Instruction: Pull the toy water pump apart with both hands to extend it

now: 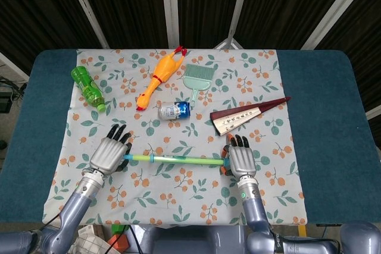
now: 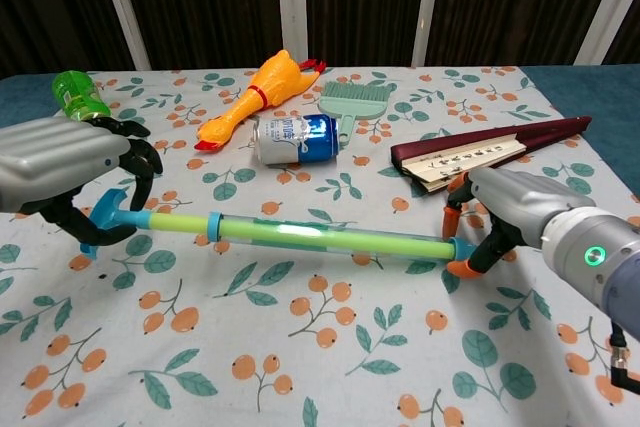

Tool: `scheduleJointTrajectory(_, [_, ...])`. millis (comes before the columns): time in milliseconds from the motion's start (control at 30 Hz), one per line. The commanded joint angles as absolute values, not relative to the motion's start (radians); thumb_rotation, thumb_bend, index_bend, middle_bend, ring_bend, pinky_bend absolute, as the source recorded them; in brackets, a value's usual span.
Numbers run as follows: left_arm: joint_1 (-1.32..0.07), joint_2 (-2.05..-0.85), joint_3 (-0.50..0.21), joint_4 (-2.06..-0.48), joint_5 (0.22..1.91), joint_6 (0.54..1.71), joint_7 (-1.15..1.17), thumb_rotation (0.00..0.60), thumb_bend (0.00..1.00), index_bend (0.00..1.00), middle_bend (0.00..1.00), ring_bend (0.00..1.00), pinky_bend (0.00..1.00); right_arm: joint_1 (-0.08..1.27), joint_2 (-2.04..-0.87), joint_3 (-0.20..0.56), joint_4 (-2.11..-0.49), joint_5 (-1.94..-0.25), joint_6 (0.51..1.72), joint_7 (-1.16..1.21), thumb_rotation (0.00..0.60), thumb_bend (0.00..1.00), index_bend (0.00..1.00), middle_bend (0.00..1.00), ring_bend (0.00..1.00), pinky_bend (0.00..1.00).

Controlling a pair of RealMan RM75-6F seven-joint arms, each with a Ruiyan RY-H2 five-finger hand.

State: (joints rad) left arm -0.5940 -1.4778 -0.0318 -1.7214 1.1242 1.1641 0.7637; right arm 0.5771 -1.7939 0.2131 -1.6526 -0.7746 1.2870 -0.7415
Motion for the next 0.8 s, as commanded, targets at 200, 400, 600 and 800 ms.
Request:
scheduleJointTrajectory(200, [-0.592,-1.481,-0.030,-1.716,1.126,1.165,0.761,0.600,0.52,0.63,0.20,0.00,0.02,0.577,-1.783,0.212,-1.662,-0.777,1.293,-0.744,0.600,0.31,0.60,0.17,0.00,0.00])
scheduleJointTrajectory(400, [-0.589,-1.480,-0.031,-1.717,1.129,1.172,0.760,0.600,0.52,0.63,0.20,0.00,0.02,0.575,-1.763,0.208,-1.680,-0.786,1.304,-0.749,0.600,0.31,0.69,0.20,0.00,0.00])
scheduleJointTrajectory(600, [-0.582,-1.471,-0.032,-1.723,1.129,1.180,0.753,0.600,0.52,0.64,0.20,0.00,0.02,0.567,-1.719,0.208,-1.712,-0.800,1.329,-0.758,0.600,0.31,0.72,0.21,0.00,0.00])
scheduleJointTrajectory(800, [-0.575,-1.458,-0.029,-1.739,1.132,1.186,0.746,0.600,0.52,0.64,0.20,0.00,0.02,0.549,-1.652,0.210,-1.755,-0.803,1.353,-0.763,0.600,0.31,0.73,0.21,0.00,0.00])
